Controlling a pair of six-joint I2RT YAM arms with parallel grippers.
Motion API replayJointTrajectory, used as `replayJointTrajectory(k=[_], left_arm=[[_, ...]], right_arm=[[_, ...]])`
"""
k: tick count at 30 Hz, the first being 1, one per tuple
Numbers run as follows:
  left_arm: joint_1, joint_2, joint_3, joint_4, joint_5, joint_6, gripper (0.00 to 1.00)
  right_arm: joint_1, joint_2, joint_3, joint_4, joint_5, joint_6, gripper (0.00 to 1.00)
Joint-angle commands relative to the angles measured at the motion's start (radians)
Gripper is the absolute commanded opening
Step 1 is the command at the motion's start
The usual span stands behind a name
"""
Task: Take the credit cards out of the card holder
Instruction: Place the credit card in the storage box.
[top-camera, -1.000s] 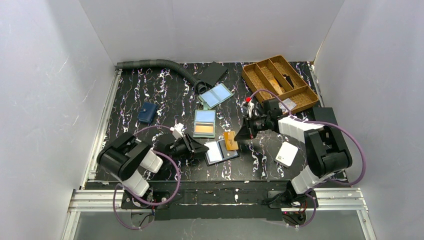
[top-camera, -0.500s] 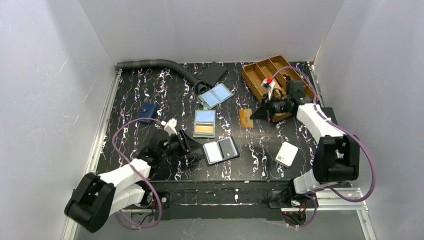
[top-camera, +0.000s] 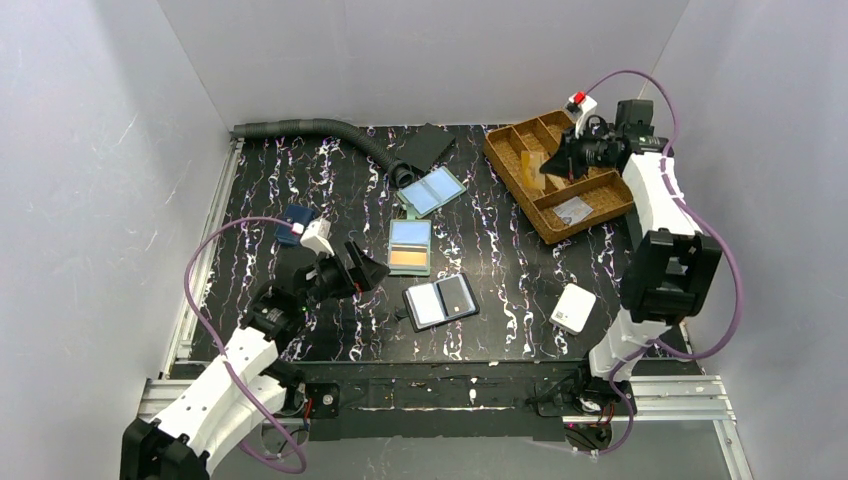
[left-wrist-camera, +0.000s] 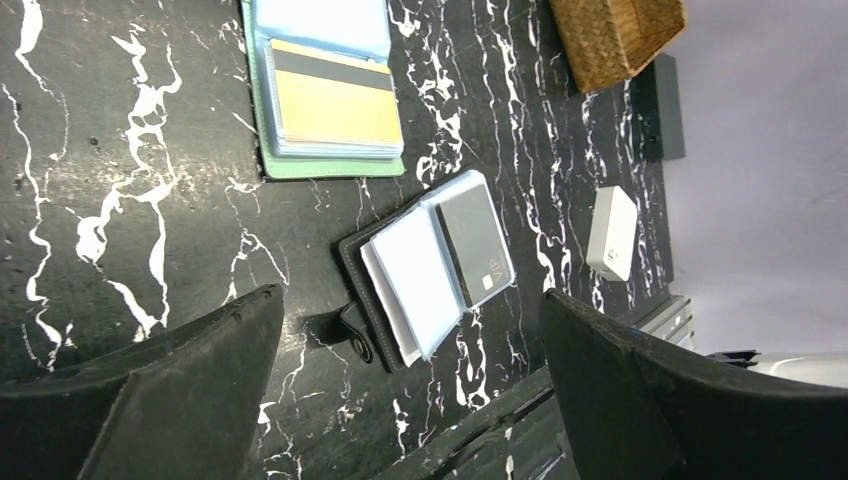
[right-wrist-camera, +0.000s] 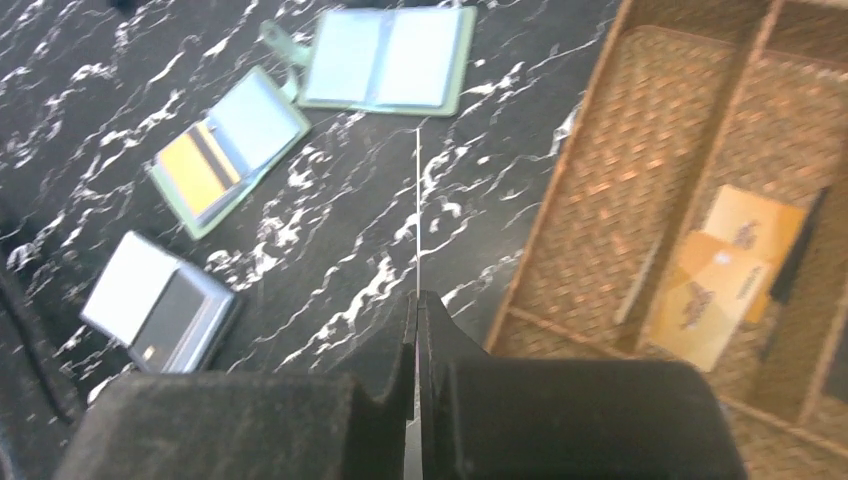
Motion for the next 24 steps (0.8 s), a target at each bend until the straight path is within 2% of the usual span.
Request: replayJointTrajectory(k=[1, 14, 24], left_arm=[[0.011, 0.045, 0.080, -0.099, 0.021, 0.073, 0.98], [0.016, 0.255, 0.166, -0.033, 0.071, 0.119, 0.98], [0.016, 0.276, 0.153, -0.015, 0.083, 0.114, 0.98]], right_arm=[[-0.024, 0.104, 0.156, 0.007, 0.061, -0.002, 0.01], [-0.075, 0.307, 0.364, 0.016, 0.218, 0.009, 0.01], [-0.075, 0.497, 0.579, -0.042, 0.304, 0.015, 0.01]])
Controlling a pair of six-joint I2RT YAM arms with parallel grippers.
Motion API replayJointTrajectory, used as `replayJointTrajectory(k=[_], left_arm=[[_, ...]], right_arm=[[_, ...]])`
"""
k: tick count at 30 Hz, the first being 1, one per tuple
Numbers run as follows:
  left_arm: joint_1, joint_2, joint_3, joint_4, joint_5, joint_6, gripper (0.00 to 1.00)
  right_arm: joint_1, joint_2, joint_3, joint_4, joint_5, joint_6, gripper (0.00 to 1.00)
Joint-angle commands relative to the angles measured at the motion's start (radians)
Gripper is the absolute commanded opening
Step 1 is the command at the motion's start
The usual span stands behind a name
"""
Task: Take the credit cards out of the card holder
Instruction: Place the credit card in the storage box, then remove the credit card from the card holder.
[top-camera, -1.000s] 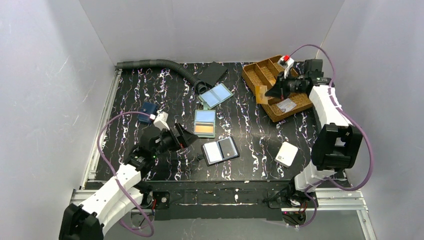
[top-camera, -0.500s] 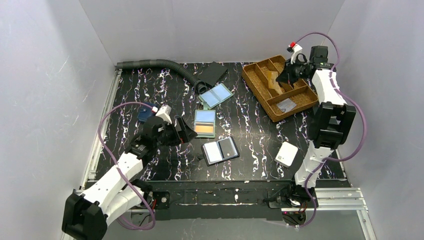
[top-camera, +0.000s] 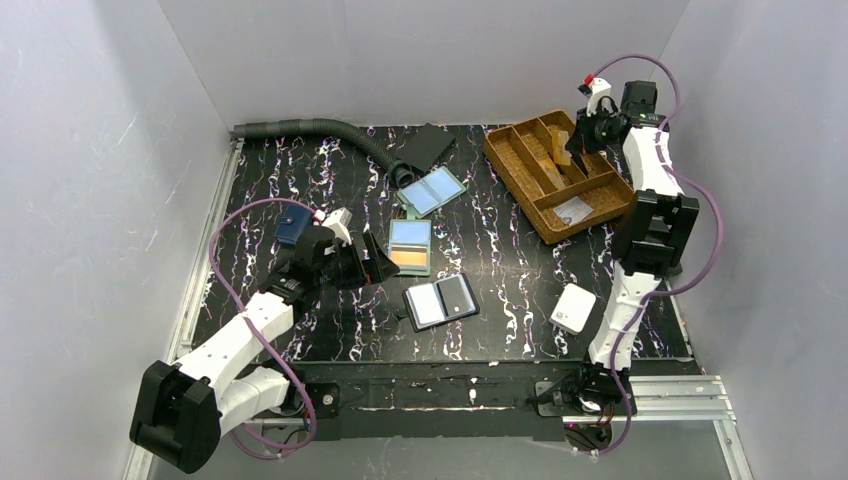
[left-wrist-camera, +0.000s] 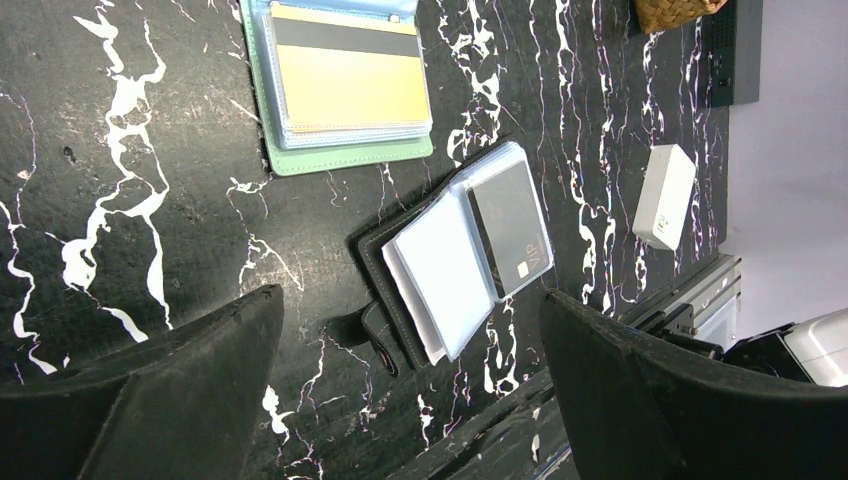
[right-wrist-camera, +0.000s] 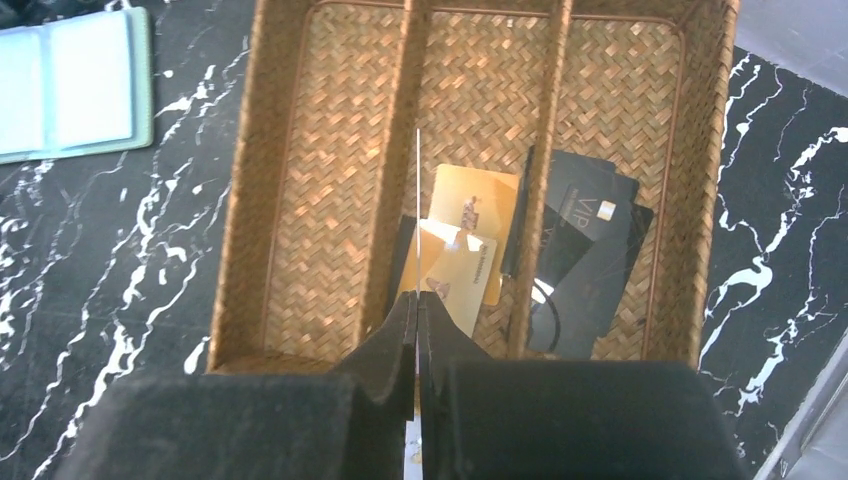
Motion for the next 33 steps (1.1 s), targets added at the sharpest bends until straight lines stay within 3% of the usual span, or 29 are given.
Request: replayJointTrajectory(k=[1, 17, 23, 26, 33], left_arm=[[0.008, -0.014, 0.020, 0.013, 0.014, 0.017, 0.98], [0.007, -0.056, 0.004, -0.009, 0.025, 0.003, 0.98], [0.008, -0.098, -0.006, -0.027, 0.048, -0.019, 0.98], [0.007, -0.122, -0.024, -0.017, 0.082, -0.060, 0.98], [0.007, -0.141, -0.045, 0.009, 0.139, -0.128, 0.98]], right_arm=[[-0.001, 0.088, 0.131, -0.052, 0.035, 0.005, 0.01], [0.064, 0.265, 0.278, -0.190, 0.116, -0.050, 0.02], [0.071, 0.272, 0.323, -0.088, 0.313, 0.050, 0.32], [0.073, 0.185, 0.273, -0.042, 0.336, 0.076, 0.44], [0.072, 0.008, 0.083, -0.038, 0.231, 0.059, 0.47]])
